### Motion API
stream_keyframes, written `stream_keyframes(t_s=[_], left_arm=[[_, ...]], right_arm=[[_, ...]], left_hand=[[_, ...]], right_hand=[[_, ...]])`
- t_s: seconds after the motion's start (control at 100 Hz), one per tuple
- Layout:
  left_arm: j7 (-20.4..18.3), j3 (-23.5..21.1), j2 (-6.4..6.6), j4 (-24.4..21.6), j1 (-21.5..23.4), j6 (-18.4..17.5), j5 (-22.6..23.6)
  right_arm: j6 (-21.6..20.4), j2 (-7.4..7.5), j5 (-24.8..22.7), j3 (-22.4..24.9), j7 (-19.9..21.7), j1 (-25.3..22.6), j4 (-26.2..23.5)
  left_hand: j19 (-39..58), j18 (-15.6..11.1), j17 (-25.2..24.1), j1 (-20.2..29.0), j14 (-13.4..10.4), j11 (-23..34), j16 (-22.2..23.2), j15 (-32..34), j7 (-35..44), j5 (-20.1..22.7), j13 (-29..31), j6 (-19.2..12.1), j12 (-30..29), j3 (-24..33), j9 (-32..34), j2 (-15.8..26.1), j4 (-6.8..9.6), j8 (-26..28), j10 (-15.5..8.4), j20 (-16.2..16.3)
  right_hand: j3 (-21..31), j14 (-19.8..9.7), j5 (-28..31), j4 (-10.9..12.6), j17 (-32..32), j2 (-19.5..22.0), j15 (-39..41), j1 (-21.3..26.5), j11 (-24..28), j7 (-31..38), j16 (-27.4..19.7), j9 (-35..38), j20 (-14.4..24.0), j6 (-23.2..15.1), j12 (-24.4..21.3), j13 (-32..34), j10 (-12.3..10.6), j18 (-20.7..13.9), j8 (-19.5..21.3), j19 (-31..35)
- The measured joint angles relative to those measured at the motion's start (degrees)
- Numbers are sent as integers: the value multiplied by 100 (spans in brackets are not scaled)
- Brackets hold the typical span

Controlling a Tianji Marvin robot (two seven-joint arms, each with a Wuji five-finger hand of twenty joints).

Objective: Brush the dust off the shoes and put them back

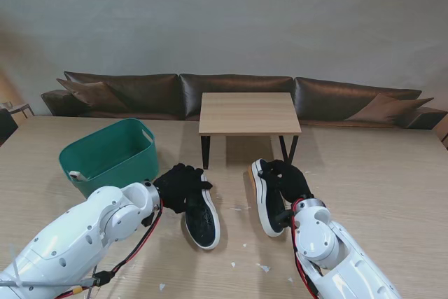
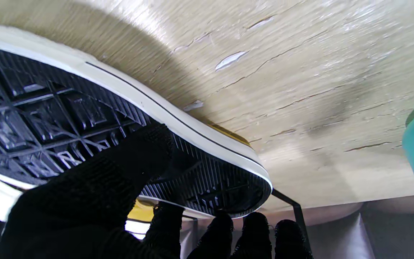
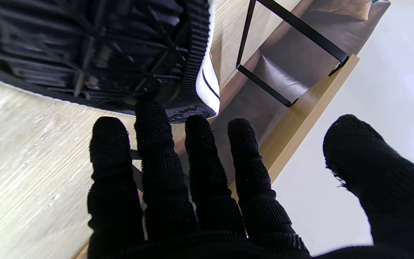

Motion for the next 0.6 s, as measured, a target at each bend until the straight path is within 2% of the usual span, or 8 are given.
stream_keyframes(t_s=[0.06, 0.11, 0.26, 0.29, 0.3, 0.37, 0.48, 0.6], left_arm=[[-122, 5, 13, -58, 2, -13, 162], [-222, 5, 20, -112, 11, -16, 264], [-366, -52, 39, -202, 88, -61, 545], [-393, -54, 46, -208, 101, -86, 641], [-402, -54, 48, -208, 105, -93, 662], [-435, -30, 61, -208, 118, -106, 695], [-365, 122, 88, -166, 38, -101, 758], [-15, 489, 98, 82, -186, -21, 767]], right_arm=[[0, -1, 2, 0, -1, 2, 3], [0, -2, 5, 0, -2, 2, 4], [0, -3, 9, 1, -4, 4, 7], [-1, -4, 14, 1, -2, 4, 7], [-1, -4, 16, 2, -1, 4, 7], [-1, -4, 32, 4, 3, 4, 7], [-1, -4, 40, 6, 5, 3, 7], [-1, -6, 65, 10, 5, 1, 5]], left_hand=[[1, -57, 0, -7, 0, -23, 1, 16, -41, -191, -1, 66, 0, 55, -177, 32, 17, -33, 115, 5], [1, -102, 0, -7, 0, -82, 1, 17, -87, -325, -5, 123, 1, 93, -296, 40, 114, -67, 214, 6], [1, -146, -6, -121, 0, -443, -20, -145, -414, -755, -73, 120, -100, 281, -579, 25, 136, -176, 241, 6], [1, -167, -11, -258, 0, -545, -21, -157, -575, -892, -109, 100, -161, -63, -685, -147, 99, -213, 241, 6], [1, -173, -12, -406, 0, -601, -21, -167, -612, -942, -114, 100, -199, -160, -723, -219, 15, -216, 241, 6], [1, -185, -18, -577, 16, -751, -70, -309, -703, -1155, -171, 133, -231, -354, -868, -302, 15, -217, 258, 6], [1, -185, -20, -609, 87, -781, -75, -368, -707, -1265, -186, 177, -232, -362, -900, -364, 15, -132, 342, 53], [19, -120, -20, -596, 262, -781, -12, -397, -705, -1275, -217, 178, -232, -316, -854, -397, 15, 36, 355, 191]], right_hand=[[0, 0, 0, 0, 0, 0, 0, 0, 0, 0, 0, 0, 0, 1, 0, 0, 1, 0, 0, 0], [0, 1, 0, 0, 0, 0, 0, 0, 0, 0, 0, 0, 0, 1, 0, 0, 2, 0, 0, 0], [0, 1, 0, 0, 0, 0, 0, 0, 0, 0, -1, 0, 0, 1, 0, 0, 4, 0, 0, 0], [0, 1, 0, 0, 0, 0, 0, 0, 0, 0, -1, 0, 0, 2, 0, 0, 5, 0, 0, 0], [0, 1, 0, 0, 0, 0, 0, 0, 0, 0, -2, 0, 0, 2, 0, 0, 5, 0, 0, 0], [0, 1, 0, 0, 0, 0, -1, 0, 0, 1, -2, 0, 0, 2, 0, 0, 5, 0, 0, 0], [0, 1, 0, 0, 0, 0, -1, 0, 0, 1, -3, 0, 0, 3, 0, 0, 5, 0, 0, 0], [1, 1, 0, 0, 0, 0, -3, 1, 0, 1, -20, 0, 0, 4, 0, 0, 6, 0, 0, 0]])
